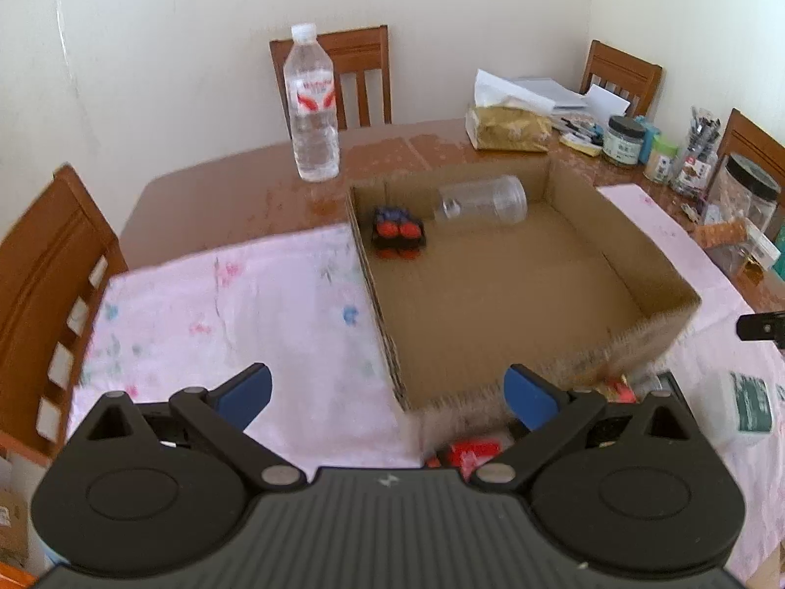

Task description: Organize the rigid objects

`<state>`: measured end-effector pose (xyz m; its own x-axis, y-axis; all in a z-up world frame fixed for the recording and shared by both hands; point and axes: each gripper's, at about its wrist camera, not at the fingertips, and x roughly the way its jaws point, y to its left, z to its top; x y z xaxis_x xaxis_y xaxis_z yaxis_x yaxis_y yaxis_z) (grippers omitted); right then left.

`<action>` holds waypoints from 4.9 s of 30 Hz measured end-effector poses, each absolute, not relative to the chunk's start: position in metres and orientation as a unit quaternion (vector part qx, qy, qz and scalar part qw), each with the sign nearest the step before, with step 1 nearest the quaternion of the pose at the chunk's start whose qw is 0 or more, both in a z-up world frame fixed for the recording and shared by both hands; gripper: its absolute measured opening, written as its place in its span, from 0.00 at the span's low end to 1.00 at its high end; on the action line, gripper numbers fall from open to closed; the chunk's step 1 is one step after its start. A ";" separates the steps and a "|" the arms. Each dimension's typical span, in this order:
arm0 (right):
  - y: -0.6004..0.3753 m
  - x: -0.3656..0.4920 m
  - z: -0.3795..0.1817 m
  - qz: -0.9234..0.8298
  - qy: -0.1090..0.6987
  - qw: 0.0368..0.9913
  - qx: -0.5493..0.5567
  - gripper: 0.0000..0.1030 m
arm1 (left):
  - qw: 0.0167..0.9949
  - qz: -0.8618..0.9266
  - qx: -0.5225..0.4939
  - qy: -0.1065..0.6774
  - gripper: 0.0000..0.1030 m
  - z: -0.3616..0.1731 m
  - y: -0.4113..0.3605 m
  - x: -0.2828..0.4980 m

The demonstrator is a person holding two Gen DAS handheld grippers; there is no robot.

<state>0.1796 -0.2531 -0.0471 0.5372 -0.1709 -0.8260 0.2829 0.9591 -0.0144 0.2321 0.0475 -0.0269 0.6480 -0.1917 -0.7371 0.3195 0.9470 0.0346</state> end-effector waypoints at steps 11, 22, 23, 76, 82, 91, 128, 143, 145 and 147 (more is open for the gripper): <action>-0.220 0.175 -0.086 -0.145 0.483 0.862 0.040 1.00 | 0.884 -0.169 0.113 0.422 0.98 -0.065 0.038 0.205; -0.234 0.157 -0.100 -0.175 0.500 0.847 0.045 1.00 | 0.862 -0.194 0.129 0.450 0.98 -0.083 0.029 0.201; -0.237 0.155 -0.100 -0.174 0.503 0.845 0.049 1.00 | 0.862 -0.193 0.128 0.452 0.98 -0.084 0.029 0.202; -0.250 0.135 -0.127 -0.092 0.499 0.861 0.036 1.00 | 0.869 -0.131 0.084 0.470 1.00 -0.120 0.067 0.239; -0.250 0.135 -0.126 -0.094 0.499 0.861 0.036 1.00 | 0.870 -0.147 0.112 0.458 0.74 -0.109 0.055 0.228; -0.250 0.140 -0.124 -0.095 0.512 0.853 0.039 1.00 | 0.873 -0.147 0.073 0.459 0.64 -0.111 0.049 0.222; -0.237 0.150 -0.065 -0.016 0.493 0.869 -0.040 0.84 | 0.861 -0.190 0.094 0.463 0.47 -0.084 0.055 0.216; -0.211 0.190 -0.007 0.075 0.420 0.901 -0.080 0.84 | 0.871 -0.266 0.132 0.392 0.47 0.003 0.028 0.236; -0.207 0.197 -0.003 0.081 0.414 0.903 -0.085 0.84 | 0.875 -0.266 0.132 0.381 0.47 0.003 0.021 0.247; -0.204 0.204 0.001 0.085 0.407 0.905 -0.090 0.84 | 0.879 -0.264 0.132 0.375 0.47 0.001 0.016 0.257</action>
<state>0.2041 -0.2043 0.0006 0.6540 0.0802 -0.7523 -0.2272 0.9693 -0.0942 0.2569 0.0164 0.0013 0.5786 -0.3646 -0.7296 0.5633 0.8255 0.0342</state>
